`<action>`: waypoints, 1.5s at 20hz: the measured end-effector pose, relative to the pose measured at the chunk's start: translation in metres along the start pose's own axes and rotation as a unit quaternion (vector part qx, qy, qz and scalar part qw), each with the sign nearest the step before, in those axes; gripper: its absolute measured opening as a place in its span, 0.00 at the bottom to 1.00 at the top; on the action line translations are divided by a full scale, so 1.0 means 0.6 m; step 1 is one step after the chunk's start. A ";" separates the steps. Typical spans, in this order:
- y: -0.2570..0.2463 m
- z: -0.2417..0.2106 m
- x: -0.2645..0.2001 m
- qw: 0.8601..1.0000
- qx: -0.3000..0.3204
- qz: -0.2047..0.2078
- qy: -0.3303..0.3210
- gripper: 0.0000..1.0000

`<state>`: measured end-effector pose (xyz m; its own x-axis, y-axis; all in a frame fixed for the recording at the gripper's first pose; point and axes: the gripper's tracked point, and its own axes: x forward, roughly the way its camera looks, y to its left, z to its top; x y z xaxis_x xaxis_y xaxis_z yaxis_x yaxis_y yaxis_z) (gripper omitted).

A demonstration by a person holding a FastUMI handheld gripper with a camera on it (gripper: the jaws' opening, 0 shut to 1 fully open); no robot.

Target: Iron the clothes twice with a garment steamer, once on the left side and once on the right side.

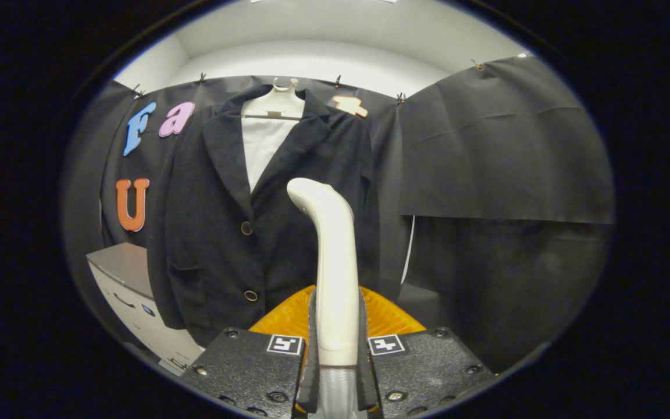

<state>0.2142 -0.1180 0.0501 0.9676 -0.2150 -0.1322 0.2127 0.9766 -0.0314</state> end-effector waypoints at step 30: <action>0.030 -0.192 -0.082 0.993 -0.029 -0.025 0.111 0.28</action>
<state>0.1549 -0.0899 -0.0582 0.9014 -0.2641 -0.3431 0.2445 0.9645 -0.1000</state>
